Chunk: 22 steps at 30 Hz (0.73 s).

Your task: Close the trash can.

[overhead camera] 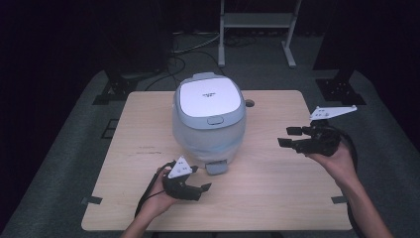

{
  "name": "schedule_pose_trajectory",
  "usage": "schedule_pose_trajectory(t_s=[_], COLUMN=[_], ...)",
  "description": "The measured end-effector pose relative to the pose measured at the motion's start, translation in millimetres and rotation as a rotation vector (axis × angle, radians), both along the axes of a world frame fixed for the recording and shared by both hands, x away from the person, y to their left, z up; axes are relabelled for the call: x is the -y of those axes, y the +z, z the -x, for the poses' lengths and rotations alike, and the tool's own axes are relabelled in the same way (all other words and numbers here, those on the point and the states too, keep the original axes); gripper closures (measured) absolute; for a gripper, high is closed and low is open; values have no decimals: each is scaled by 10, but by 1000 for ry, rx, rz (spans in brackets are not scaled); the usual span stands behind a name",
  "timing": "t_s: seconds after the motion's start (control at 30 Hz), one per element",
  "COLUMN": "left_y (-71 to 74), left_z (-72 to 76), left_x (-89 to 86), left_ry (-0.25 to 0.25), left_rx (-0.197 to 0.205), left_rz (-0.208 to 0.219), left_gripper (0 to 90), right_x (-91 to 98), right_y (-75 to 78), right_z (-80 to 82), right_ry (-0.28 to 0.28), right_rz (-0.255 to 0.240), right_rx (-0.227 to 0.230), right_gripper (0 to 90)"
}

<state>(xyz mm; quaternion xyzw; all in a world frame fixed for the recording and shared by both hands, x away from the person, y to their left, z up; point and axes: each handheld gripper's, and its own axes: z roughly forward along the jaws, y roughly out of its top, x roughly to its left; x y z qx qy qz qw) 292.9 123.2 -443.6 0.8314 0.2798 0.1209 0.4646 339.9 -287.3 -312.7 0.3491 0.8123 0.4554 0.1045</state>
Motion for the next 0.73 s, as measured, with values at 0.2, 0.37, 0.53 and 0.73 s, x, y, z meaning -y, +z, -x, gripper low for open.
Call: schedule_pose_trajectory(t_s=[0.2, 0.37, 0.53, 0.73], left_y=[88, 147, 186, 204], left_z=[2, 3, 11, 40], left_x=[-223, -346, -484, -568], left_ry=[45, 64, 90, 94], left_rx=[14, 23, 25, 22], left_rz=[11, 19, 23, 36], left_gripper=[198, 195, 194, 193], right_x=[23, 38, 73, 96], right_y=[-146, -260, -399, -571], right_z=[36, 66, 117, 137], right_ry=[-4, -14, -21, -24], right_rz=[8, 18, 8, -18], right_rx=[-18, -32, -42, -68], right_gripper=[345, 331, 329, 329])
